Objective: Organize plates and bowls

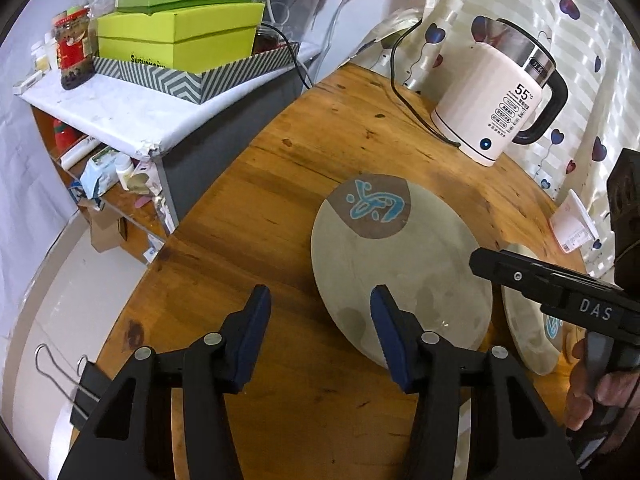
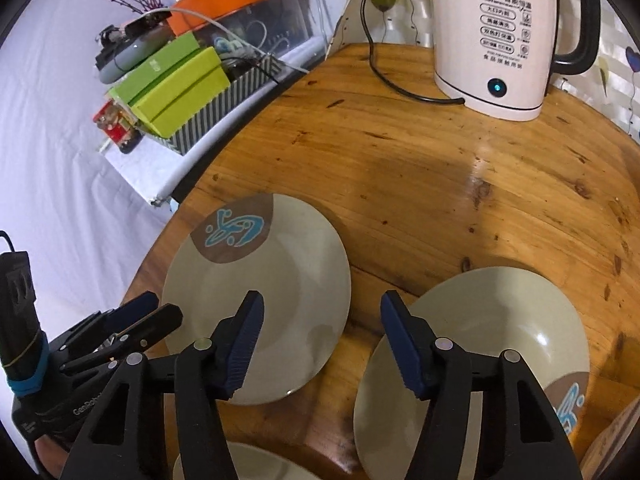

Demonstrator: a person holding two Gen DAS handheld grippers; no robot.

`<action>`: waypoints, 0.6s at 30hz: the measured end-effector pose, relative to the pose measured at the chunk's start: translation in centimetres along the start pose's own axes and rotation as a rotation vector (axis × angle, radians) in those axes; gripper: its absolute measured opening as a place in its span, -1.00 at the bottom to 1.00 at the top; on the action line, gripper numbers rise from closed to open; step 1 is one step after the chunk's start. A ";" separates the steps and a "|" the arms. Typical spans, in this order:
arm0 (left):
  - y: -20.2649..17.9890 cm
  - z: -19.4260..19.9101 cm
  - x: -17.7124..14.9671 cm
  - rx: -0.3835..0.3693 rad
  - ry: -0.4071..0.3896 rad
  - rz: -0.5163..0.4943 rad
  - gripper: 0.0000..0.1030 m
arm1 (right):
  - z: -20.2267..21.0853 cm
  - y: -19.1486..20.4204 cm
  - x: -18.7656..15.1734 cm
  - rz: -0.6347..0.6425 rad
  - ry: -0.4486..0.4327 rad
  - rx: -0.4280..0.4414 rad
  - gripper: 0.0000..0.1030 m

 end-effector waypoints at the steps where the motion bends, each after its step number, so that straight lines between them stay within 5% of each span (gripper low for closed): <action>1: 0.0 -0.1 0.0 -0.004 0.004 0.002 0.02 | -0.2 0.0 0.1 0.001 0.004 0.000 0.17; 5: -0.1 -0.4 0.3 -0.010 0.007 0.001 -0.08 | -1.0 -0.1 0.3 0.003 0.017 0.005 0.11; 13: -0.5 -0.9 0.5 -0.027 0.016 -0.015 -0.37 | -2.0 -0.3 0.2 -0.006 0.033 0.018 -0.41; 18: -0.9 -1.0 0.5 -0.023 0.015 -0.029 -0.43 | -1.9 -0.4 0.2 -0.012 0.029 0.018 -0.45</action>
Point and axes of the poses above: each gripper's, at about its wrist camera, not at the fingertips, and z roughly against the way its jaws point, y to its left, x to its top, the point moved 3 cm from there along -z, roughly the way its jaws point, and after that the axes turned 9 degrees about z, right-handed, at the moved point
